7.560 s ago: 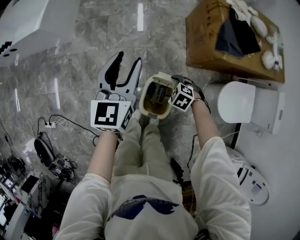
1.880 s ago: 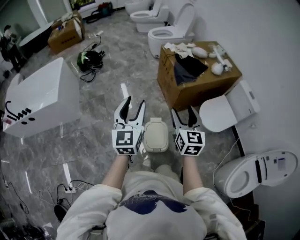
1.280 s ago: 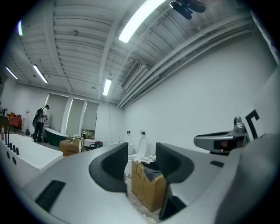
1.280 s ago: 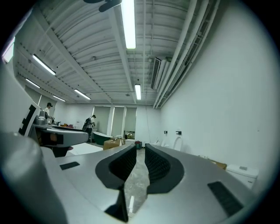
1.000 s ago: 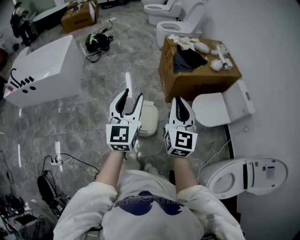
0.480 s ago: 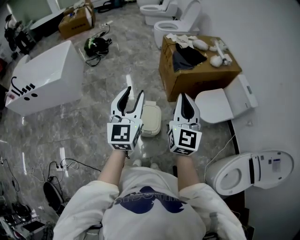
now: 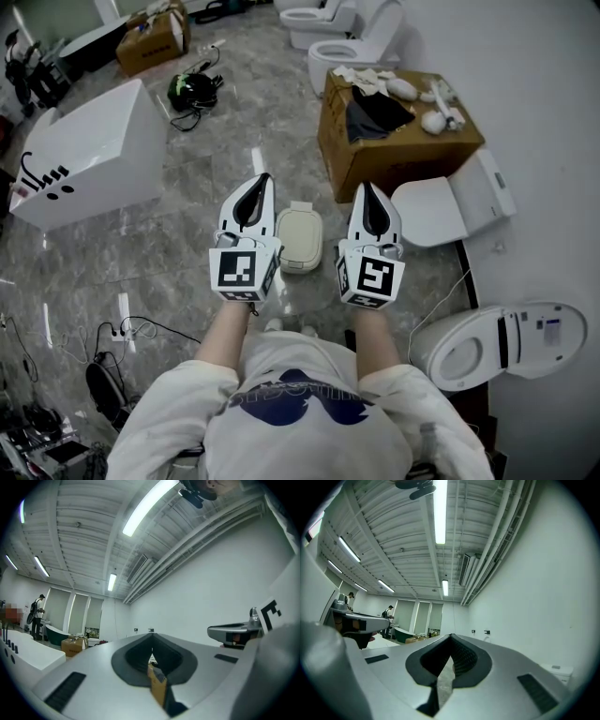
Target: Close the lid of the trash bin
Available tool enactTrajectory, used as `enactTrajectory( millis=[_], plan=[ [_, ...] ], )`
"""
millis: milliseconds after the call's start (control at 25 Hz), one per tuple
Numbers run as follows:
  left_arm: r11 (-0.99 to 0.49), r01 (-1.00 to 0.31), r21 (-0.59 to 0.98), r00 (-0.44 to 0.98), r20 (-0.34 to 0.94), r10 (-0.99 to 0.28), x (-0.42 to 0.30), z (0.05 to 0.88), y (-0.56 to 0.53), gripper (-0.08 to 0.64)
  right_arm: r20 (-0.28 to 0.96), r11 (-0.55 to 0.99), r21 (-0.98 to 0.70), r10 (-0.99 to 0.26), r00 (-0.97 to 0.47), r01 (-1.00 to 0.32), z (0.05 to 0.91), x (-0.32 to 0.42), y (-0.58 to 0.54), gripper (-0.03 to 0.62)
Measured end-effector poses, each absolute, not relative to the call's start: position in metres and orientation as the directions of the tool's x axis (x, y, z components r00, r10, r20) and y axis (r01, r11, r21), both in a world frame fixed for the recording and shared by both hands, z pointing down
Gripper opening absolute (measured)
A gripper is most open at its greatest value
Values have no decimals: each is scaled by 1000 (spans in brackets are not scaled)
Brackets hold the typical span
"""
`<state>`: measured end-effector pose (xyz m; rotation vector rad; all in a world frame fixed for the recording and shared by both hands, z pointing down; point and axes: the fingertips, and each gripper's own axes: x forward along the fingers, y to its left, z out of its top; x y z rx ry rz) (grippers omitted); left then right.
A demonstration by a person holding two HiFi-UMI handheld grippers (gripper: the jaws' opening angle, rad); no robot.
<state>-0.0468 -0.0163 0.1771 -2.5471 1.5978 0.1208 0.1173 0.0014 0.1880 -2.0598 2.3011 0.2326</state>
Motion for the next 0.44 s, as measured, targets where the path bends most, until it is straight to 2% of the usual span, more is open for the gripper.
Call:
enactTrajectory(
  millis=[440],
  plan=[
    [-414,-908,-65,419,-145,-896,-47,174,-21,0,-152,103,104,-981,-118,-989,179,121,2,6]
  ],
)
